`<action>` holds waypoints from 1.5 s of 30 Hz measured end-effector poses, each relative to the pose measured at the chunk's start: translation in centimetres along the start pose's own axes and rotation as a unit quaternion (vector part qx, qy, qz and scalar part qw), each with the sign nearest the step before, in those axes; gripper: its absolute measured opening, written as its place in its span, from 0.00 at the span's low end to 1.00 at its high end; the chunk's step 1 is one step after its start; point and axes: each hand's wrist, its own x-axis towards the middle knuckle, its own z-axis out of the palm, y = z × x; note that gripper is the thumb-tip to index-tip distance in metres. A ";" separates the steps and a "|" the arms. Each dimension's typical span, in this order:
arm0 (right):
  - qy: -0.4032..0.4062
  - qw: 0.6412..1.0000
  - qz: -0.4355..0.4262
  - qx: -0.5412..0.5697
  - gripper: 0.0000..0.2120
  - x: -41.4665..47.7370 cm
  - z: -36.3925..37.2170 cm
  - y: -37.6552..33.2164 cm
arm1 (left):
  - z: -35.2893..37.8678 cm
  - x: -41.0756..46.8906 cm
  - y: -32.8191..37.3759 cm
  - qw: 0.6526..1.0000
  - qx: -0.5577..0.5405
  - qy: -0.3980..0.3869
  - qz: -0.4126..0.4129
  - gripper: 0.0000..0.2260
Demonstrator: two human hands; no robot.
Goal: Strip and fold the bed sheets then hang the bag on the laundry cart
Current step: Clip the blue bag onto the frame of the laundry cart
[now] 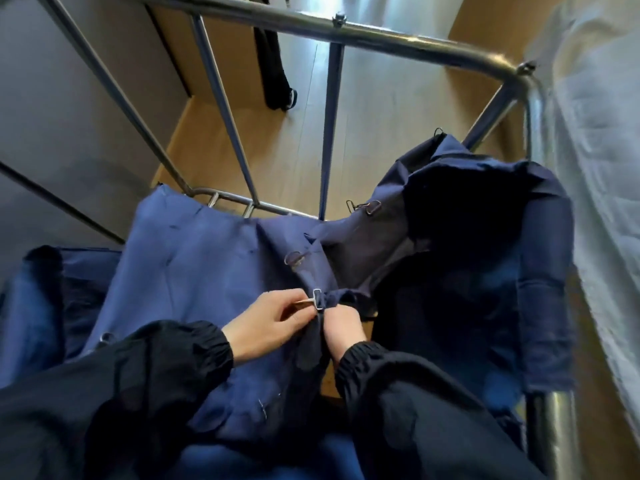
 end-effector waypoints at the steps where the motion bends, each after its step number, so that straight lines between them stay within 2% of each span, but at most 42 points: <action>1: 0.013 0.993 -0.016 0.114 0.14 -1.1 -0.2 -1.2 | -0.6 -0.5 1.4 1.000 0.010 0.001 0.029 0.11; 3: 0.116 0.989 -0.023 0.092 0.17 -3.0 0.0 -1.9 | -1.6 -1.3 4.3 0.997 0.023 0.002 0.071 0.12; 5: 0.116 0.986 0.003 0.123 0.18 -4.9 -0.5 -3.1 | -2.3 -2.1 7.3 0.995 0.015 0.028 0.092 0.14; 10: 0.155 0.927 -0.094 0.329 0.17 -11.0 -1.8 -6.9 | -2.7 -4.6 14.4 0.981 -0.038 0.100 0.163 0.19; 13: 0.117 0.931 -0.120 0.325 0.10 -13.0 -0.5 -5.3 | -1.2 -5.5 15.2 0.973 -0.010 0.135 0.187 0.15; 16: 0.112 0.957 -0.056 0.260 0.10 -12.6 1.4 -2.0 | 1.1 -5.4 12.9 0.978 0.028 0.141 0.149 0.16; 18: 0.112 0.970 -0.037 0.212 0.10 -12.2 1.5 -1.0 | 2.6 -5.1 11.7 0.983 -0.009 0.143 0.112 0.17; 21: 0.100 0.993 -0.014 0.057 0.11 -11.9 0.8 -0.7 | 4.1 -4.3 10.9 0.974 -0.106 0.199 0.012 0.16; 24: 0.042 0.999 -0.009 0.019 0.16 -12.3 0.5 -0.3 | 4.6 -3.6 10.1 0.962 -0.157 0.220 -0.048 0.17; 27: 0.009 0.999 0.008 -0.032 0.15 -12.2 0.5 0.4 | 4.8 -3.4 9.2 0.946 -0.212 0.233 -0.069 0.12; 30: 0.056 0.998 0.010 -0.016 0.12 -11.7 0.2 0.8 | 4.2 -3.3 8.2 0.924 -0.259 0.269 -0.086 0.04; 31: 0.081 0.997 0.011 -0.007 0.12 -11.4 0.0 0.9 | 3.9 -3.3 7.9 0.922 -0.261 0.272 -0.084 0.05; 33: 0.133 0.991 0.009 -0.005 0.16 -11.1 -0.3 1.0 | 3.1 -3.6 7.8 0.928 -0.249 0.268 -0.074 0.10; 35: 0.162 0.985 -0.030 -0.043 0.24 -10.9 -0.5 0.7 | 2.5 -4.2 8.3 0.936 -0.238 0.251 -0.062 0.14; 37: 0.124 0.979 -0.080 -0.142 0.28 -10.7 -0.4 0.4 | 2.1 -4.9 9.1 0.941 -0.247 0.226 -0.044 0.14; 40: 0.035 0.949 -0.142 -0.280 0.21 -10.4 -1.1 -0.7 | 1.8 -6.2 10.3 0.951 -0.252 0.179 -0.005 0.12; 43: 0.028 0.949 -0.184 -0.256 0.10 -10.8 -2.9 -1.3 | 1.8 -6.6 11.4 0.970 -0.220 0.100 0.031 0.12; 45: 0.039 0.953 -0.187 -0.235 0.12 -11.1 -4.0 -0.7 | 2.1 -5.9 11.9 0.974 -0.217 0.056 0.035 0.12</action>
